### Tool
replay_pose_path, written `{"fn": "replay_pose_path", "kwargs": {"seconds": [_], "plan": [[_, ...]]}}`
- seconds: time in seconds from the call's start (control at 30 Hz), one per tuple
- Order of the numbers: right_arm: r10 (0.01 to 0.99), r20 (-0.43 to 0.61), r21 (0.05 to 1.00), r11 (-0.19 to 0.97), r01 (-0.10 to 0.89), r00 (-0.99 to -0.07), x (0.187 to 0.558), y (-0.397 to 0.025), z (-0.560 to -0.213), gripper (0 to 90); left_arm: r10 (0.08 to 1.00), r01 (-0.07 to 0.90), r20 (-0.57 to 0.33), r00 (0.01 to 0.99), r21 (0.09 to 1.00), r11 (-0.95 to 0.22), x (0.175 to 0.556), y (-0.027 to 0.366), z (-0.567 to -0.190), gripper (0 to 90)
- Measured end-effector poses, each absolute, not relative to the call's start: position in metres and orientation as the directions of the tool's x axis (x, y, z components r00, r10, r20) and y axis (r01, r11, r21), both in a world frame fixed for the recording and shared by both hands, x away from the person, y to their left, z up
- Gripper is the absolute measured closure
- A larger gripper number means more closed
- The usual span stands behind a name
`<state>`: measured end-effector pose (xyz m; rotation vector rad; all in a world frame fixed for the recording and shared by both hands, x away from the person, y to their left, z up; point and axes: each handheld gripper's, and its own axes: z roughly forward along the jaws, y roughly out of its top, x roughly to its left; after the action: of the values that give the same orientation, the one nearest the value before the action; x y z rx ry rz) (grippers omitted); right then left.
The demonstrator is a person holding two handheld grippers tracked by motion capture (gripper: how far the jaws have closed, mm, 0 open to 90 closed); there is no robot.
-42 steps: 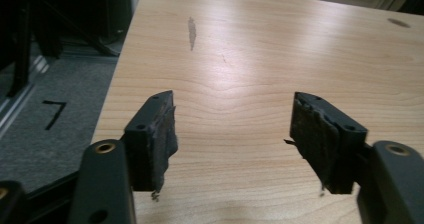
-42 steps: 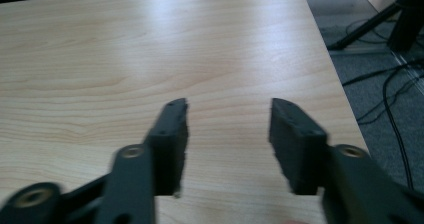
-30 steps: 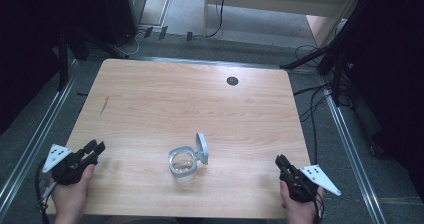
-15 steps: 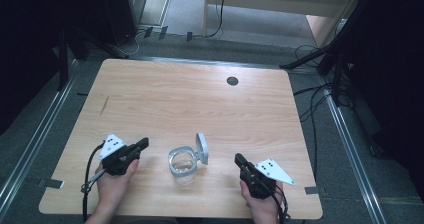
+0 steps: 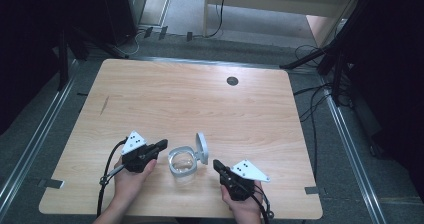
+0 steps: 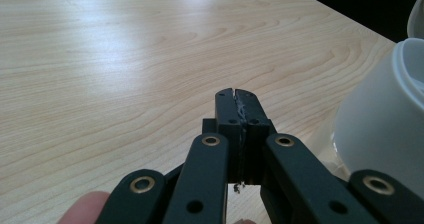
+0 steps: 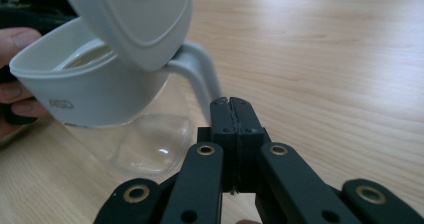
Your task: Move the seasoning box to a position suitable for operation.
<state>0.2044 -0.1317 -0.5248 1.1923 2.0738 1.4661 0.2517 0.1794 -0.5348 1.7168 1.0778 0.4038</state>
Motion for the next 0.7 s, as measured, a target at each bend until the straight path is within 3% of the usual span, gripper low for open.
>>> {"fn": "replay_pose_path", "kwargs": {"seconds": [0.27, 0.53, 0.7], "plan": [[0.77, 0.201, 0.865, 0.15, 0.478, -0.605, 0.217, -0.105, -0.536, 90.0, 0.785, 0.473, -0.214, 0.582, 0.874, -0.112, 0.248, 0.17, -0.538, 90.0], [0.78, 0.23, 0.87, 0.104, 0.483, -0.583, 0.238, -0.103, -0.534, 90.0, 0.759, 0.457, -0.179, 0.627, 0.873, -0.172, 0.234, 0.159, -0.538, 90.0], [0.786, 0.238, 0.867, 0.093, 0.49, -0.57, 0.255, -0.102, -0.537, 90.0, 0.742, 0.459, -0.2, 0.639, 0.874, -0.159, 0.222, 0.151, -0.537, 90.0]]}}
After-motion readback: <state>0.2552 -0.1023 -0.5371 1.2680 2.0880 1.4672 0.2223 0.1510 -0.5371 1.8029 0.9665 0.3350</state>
